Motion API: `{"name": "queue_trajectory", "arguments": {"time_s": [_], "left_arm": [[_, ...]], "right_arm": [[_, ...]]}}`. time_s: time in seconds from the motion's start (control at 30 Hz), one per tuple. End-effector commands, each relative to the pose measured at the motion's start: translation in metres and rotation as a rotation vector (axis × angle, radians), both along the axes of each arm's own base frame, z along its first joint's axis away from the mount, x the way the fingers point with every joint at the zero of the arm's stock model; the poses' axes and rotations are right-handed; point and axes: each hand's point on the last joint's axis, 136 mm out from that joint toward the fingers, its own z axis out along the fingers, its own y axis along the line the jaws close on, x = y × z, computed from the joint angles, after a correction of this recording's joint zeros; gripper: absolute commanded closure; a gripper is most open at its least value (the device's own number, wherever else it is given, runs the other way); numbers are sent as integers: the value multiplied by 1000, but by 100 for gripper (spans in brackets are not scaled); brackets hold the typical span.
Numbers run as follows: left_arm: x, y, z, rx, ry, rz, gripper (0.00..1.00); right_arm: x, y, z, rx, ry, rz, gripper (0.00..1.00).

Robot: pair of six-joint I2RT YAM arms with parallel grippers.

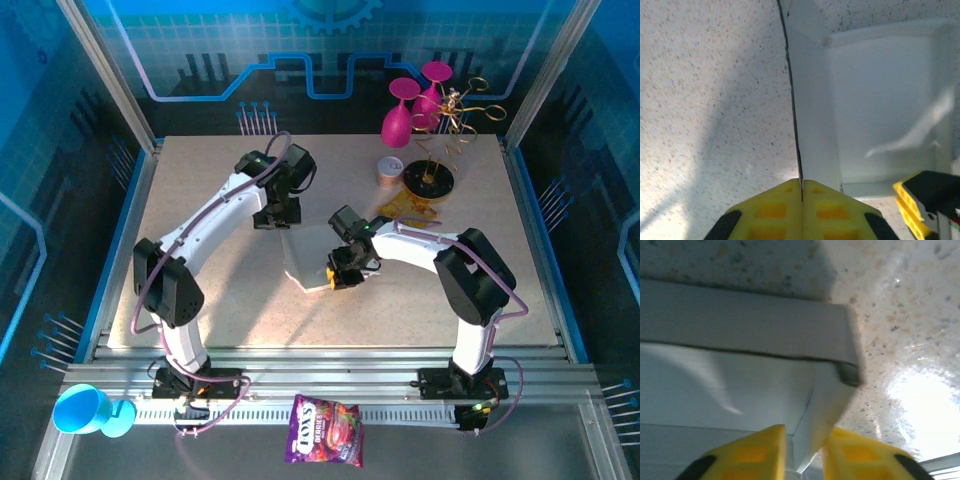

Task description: Fold the paper box

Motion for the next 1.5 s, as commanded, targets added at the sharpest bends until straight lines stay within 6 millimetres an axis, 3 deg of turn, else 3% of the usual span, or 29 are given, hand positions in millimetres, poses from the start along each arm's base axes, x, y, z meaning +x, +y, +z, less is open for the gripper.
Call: {"name": "queue_trajectory", "arguments": {"time_s": [0.0, 0.1, 0.17, 0.3, 0.4, 0.67, 0.77, 0.87, 0.97, 1.13, 1.23, 1.3, 1.47], "left_arm": [[3, 3, 4, 67, 6, -57, 100], [9, 9, 9, 143, 6, -110, 100], [15, 11, 16, 190, -11, -161, 100], [29, 14, 31, 292, -63, -269, 100], [41, 8, 36, 350, -103, -381, 100], [59, -23, 16, 459, -128, -704, 100], [59, -34, 3, 482, -126, -799, 100], [58, -47, -1, 501, -179, -897, 100], [53, -60, -4, 477, -239, -1005, 100], [53, -65, -5, 475, -252, -1081, 100], [56, -68, -1, 478, -289, -1095, 100], [57, -68, 6, 485, -313, -1093, 100], [54, -69, 13, 483, -367, -1124, 100]], "right_arm": [[-3, 11, 9, 16, -2, 8, 54], [0, 7, 31, 10, -48, 13, 33], [2, 6, 48, 20, -86, 9, 27], [7, 2, 85, 64, -167, -5, 24], [15, -12, 104, 51, -237, 1, 27], [62, -77, 98, -58, -466, 201, 43], [75, -92, 93, -3, -513, 266, 48], [106, -95, 104, 63, -715, 371, 53], [137, -87, 127, 92, -1024, 606, 53], [146, -87, 128, 72, -1284, 927, 56], [148, -93, 136, -38, -1438, 1040, 56], [154, -99, 135, -74, -1463, 1051, 58], [177, -109, 119, 28, -1257, 862, 58]]}}
